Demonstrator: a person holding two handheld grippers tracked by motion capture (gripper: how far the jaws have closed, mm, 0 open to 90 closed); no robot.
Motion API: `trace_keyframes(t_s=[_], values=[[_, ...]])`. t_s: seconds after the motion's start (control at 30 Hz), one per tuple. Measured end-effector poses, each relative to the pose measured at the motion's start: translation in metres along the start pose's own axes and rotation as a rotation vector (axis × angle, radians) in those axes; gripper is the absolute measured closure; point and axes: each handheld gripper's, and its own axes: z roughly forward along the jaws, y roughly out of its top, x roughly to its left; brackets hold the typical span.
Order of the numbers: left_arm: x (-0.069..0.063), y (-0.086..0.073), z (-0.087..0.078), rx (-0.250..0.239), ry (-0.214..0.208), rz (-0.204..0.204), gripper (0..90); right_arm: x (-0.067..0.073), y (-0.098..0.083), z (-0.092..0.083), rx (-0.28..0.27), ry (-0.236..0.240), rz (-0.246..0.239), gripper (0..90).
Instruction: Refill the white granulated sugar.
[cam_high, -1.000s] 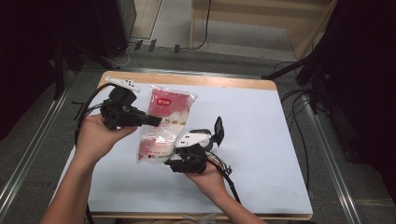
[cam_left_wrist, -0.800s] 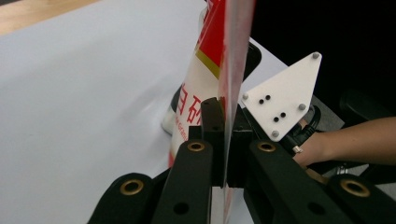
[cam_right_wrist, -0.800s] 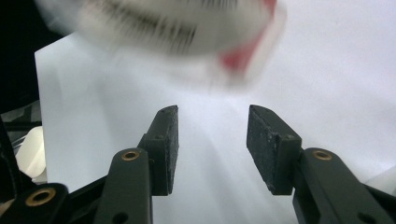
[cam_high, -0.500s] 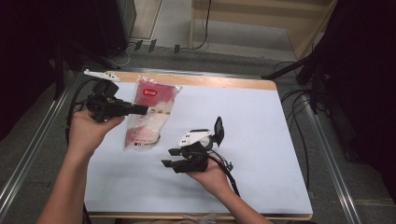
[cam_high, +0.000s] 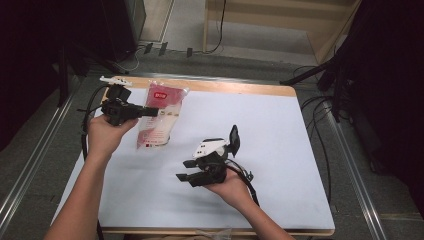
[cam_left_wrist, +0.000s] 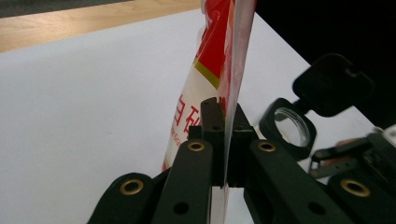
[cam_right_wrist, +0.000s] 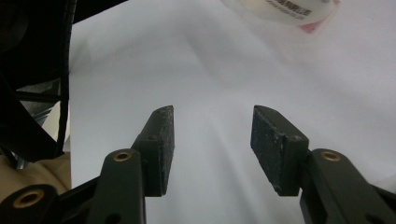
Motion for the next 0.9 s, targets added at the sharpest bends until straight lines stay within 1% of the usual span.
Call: trace_keyframes(t_s=[0.1,0.13,0.2,0.27,0.33,0.37,0.43,0.5,0.57,0.6,0.63,0.73,0.77,0.87,0.9], values=[[0.004,0.001,0.011,-0.002,0.023,0.016,90.0,-0.001,-0.001,-0.003,0.000,-0.003,0.003,50.0],[0.005,0.001,0.015,-0.008,0.022,0.016,90.0,-0.002,-0.002,-0.003,-0.006,-0.005,0.000,50.0],[0.007,0.001,0.020,-0.009,0.033,0.019,90.0,-0.003,-0.003,-0.006,-0.008,-0.011,0.009,50.0],[0.010,-0.001,0.025,0.000,0.042,0.026,90.0,-0.004,-0.004,-0.008,-0.010,-0.024,0.008,50.0],[0.013,-0.003,0.029,0.022,0.046,0.025,90.0,-0.004,-0.004,-0.009,-0.009,-0.028,0.013,50.0],[0.015,-0.005,0.030,0.005,0.035,0.023,90.0,-0.004,-0.005,-0.010,-0.010,-0.032,0.015,50.0],[0.020,-0.007,0.028,-0.006,0.007,0.007,90.0,-0.004,-0.005,-0.011,-0.008,-0.035,0.010,50.0],[0.023,-0.010,0.025,-0.011,-0.001,-0.001,90.0,-0.004,-0.005,-0.012,-0.011,-0.034,0.007,50.0],[0.025,-0.012,0.023,-0.014,0.003,-0.008,90.0,-0.005,-0.005,-0.012,-0.013,-0.034,0.004,49.9],[0.026,-0.014,0.022,-0.011,-0.006,-0.006,90.0,-0.005,-0.005,-0.012,-0.014,-0.035,0.005,49.9],[0.025,-0.015,0.021,-0.012,-0.004,-0.004,90.0,-0.005,-0.004,-0.012,-0.011,-0.035,0.010,49.9],[0.023,-0.019,0.018,0.002,-0.006,0.028,89.9,-0.005,-0.004,-0.012,-0.006,-0.038,0.001,49.7],[0.022,-0.020,0.017,0.004,-0.011,0.027,89.6,-0.005,-0.005,-0.012,-0.004,-0.041,-0.001,49.7],[0.020,-0.023,0.014,0.005,-0.005,0.041,88.5,-0.003,-0.007,-0.012,0.002,-0.046,-0.009,49.7],[0.019,-0.025,0.013,0.005,-0.002,0.037,88.5,-0.003,-0.007,-0.013,0.003,-0.044,-0.006,49.7]])
